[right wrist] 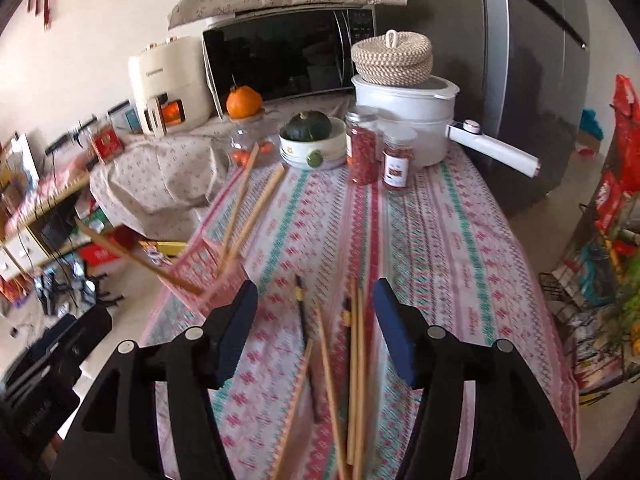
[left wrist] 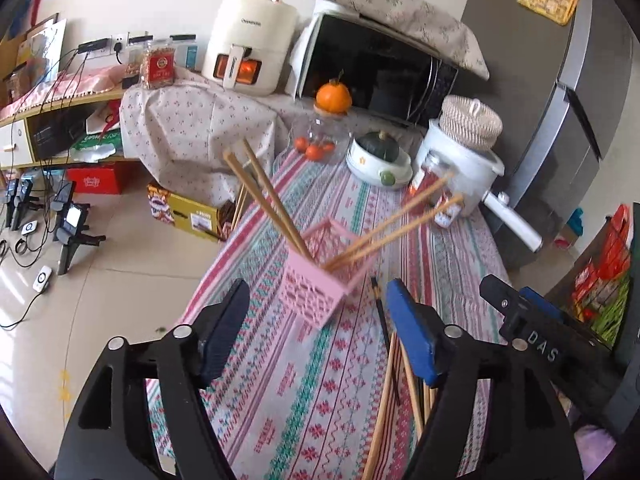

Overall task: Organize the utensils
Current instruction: 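Withdraw both open tools from the pink holder toward the chopstick pile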

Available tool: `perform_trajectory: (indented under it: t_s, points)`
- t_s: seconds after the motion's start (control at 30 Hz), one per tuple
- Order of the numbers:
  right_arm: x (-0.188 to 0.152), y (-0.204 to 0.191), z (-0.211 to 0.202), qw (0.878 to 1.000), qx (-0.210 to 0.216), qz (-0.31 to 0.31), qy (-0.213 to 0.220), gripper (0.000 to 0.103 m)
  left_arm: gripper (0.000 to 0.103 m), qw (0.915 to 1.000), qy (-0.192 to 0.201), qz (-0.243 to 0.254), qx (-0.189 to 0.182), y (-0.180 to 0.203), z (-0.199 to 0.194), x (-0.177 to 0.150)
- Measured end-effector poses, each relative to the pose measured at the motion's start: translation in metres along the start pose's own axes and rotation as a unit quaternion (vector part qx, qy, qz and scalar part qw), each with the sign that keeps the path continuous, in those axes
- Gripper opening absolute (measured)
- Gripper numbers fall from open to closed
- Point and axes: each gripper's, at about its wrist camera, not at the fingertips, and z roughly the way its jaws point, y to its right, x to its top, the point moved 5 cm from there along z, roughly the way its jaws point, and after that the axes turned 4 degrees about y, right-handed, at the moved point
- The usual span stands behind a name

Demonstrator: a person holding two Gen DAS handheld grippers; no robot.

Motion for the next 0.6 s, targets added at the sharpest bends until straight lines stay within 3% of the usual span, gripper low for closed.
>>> perform_trajectory:
  t_s: [0.13, 0.2, 0.27, 0.6]
  points:
    - [-0.018, 0.012, -0.004, 1.0, -0.017, -0.009, -0.001, 0.073, 0.082, 0.9998, -0.011, 0.008, 0.014, 0.004, 0.001, -0.016]
    - [-0.027, 0.022, -0.006, 0.999, -0.035, -0.018, -0.001, 0.085, 0.09, 0.9996, -0.018, 0.012, 0.019, 0.005, 0.002, -0.022]
    - [-0.033, 0.033, -0.008, 0.999, -0.046, -0.017, -0.001, 0.09, 0.095, 0.9992, -0.026, 0.017, 0.026, 0.006, 0.003, -0.03]
    - [-0.068, 0.104, -0.005, 0.996, -0.069, -0.007, -0.052, 0.096, 0.096, 0.9906, -0.113, 0.064, 0.045, 0.025, 0.028, -0.07]
